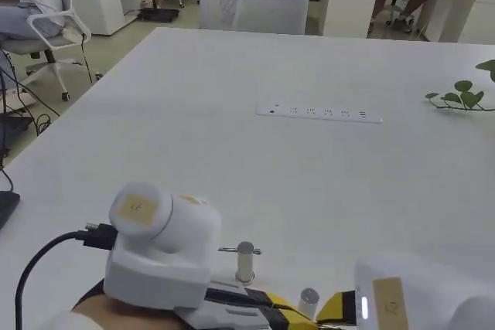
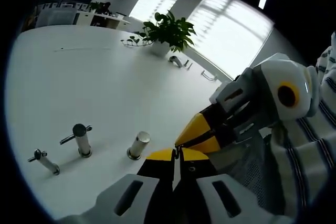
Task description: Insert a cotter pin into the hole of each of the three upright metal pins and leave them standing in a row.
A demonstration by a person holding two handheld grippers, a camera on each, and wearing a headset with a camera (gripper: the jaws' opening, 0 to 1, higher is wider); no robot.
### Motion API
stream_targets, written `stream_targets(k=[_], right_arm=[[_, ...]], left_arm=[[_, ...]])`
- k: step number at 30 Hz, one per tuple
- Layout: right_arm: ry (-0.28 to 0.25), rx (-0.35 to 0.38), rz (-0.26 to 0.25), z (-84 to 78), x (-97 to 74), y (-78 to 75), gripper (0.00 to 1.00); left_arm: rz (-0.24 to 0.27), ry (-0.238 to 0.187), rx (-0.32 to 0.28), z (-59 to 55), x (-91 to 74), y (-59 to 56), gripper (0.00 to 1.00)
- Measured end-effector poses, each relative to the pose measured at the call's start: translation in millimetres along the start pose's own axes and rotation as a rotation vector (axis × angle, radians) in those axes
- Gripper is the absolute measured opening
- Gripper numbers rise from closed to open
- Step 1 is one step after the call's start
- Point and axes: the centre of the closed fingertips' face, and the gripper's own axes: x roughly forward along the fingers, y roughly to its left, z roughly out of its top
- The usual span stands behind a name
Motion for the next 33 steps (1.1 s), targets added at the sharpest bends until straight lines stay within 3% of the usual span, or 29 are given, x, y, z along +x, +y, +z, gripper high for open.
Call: stream_targets(k=[33], right_arm=[[-0.009,-0.032,-0.02,1.4,-2.9,-3.0,0.03]], left_arm=[[0.005,-0.016,0.038,4.1,-1.3,-1.0,0.0]])
